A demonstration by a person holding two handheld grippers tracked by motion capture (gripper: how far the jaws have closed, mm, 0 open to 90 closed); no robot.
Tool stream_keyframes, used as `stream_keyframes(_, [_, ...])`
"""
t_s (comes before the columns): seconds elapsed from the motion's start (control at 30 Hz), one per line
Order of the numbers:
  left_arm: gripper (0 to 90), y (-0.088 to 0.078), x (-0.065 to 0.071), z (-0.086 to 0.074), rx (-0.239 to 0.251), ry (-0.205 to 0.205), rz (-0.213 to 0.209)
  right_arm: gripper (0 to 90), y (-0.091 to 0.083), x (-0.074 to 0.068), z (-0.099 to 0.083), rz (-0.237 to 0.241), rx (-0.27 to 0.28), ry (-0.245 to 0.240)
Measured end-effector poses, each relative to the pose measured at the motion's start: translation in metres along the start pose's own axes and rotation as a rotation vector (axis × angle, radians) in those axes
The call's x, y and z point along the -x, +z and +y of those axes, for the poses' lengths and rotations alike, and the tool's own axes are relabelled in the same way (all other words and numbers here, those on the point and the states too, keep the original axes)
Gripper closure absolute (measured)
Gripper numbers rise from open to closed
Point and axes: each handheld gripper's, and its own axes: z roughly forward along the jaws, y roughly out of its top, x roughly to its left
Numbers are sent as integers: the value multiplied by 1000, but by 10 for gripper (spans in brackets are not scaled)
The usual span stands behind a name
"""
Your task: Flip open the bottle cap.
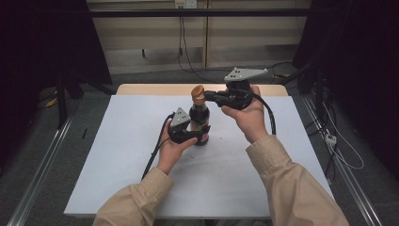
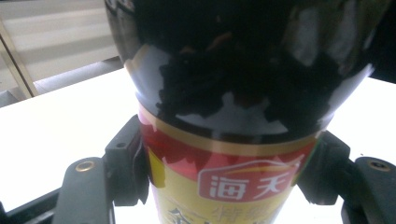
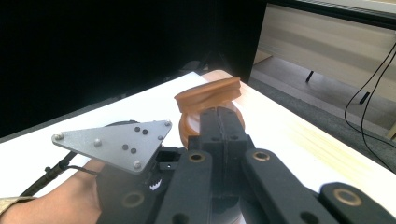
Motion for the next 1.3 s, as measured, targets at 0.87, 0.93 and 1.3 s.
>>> stream_keyframes(0.87, [304,0,0,0,-4,12,5,900,2,-1,5,0,4,1])
stream_keyframes(0.93, [304,0,0,0,-3,12,6,900,2,-1,6,1,4,2])
stream_keyframes(1.3, [304,0,0,-1,0,8,8,900,2,-1,6,-2,7,-1])
